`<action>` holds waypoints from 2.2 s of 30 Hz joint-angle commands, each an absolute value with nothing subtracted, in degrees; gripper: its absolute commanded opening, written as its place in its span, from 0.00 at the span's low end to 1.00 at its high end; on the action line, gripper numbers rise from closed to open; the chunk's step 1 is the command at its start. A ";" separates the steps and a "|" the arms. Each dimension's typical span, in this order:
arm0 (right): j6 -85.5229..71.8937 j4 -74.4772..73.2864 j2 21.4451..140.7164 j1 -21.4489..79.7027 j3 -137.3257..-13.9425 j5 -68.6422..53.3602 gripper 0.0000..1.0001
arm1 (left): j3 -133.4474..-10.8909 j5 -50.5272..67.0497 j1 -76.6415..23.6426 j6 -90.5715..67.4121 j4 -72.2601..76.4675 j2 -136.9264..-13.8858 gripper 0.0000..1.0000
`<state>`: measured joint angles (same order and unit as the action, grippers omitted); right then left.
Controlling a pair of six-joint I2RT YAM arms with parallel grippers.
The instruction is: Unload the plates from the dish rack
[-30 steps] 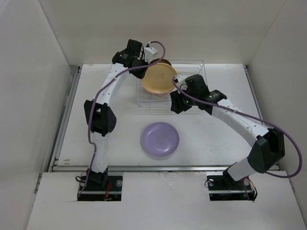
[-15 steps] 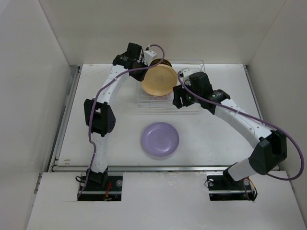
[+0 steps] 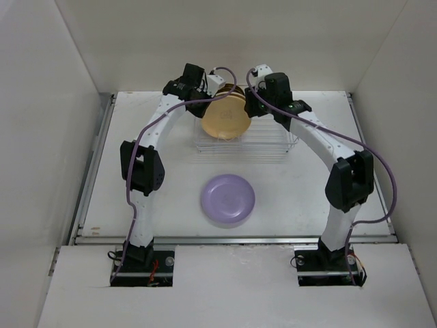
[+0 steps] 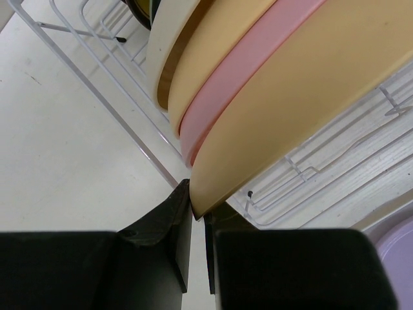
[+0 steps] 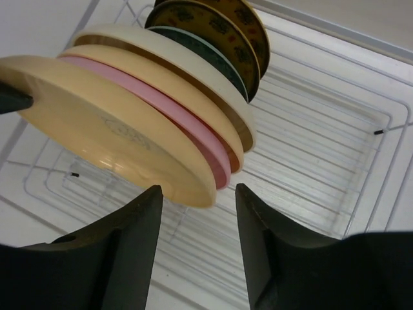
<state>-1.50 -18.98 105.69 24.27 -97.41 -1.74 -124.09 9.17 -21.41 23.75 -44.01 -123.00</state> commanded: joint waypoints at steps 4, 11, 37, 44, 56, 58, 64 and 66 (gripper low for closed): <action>2.72 -17.31 110.82 23.91 -104.59 -6.14 0.52 | -123.40 10.98 -22.06 23.73 -45.97 -118.92 0.00; 2.72 -17.31 112.42 23.91 -106.79 -6.15 0.49 | -124.45 10.99 -22.06 23.73 -46.49 -119.44 0.00; 2.72 -10.11 103.19 23.91 -97.12 -5.98 0.00 | -130.87 10.36 -22.06 20.57 -53.09 -119.97 0.42; 1.68 -10.11 102.93 23.91 -97.12 -3.96 0.00 | -130.78 9.67 -22.06 19.25 -53.08 -119.44 0.51; 1.67 -12.13 103.80 23.91 -96.59 -5.98 0.00 | -127.18 12.12 -21.53 18.73 -48.96 -118.30 0.54; 1.67 -12.13 103.80 23.91 -96.07 -6.50 0.00 | -126.66 12.66 -21.53 18.72 -47.73 -118.30 0.37; 1.67 -12.13 103.80 23.91 -96.06 -6.50 0.00 | -126.65 10.63 -22.06 17.84 -45.70 -118.83 0.05; 1.67 -12.13 103.80 23.91 -96.06 -6.50 0.00 | -126.04 9.94 -22.06 17.32 -45.18 -118.83 0.00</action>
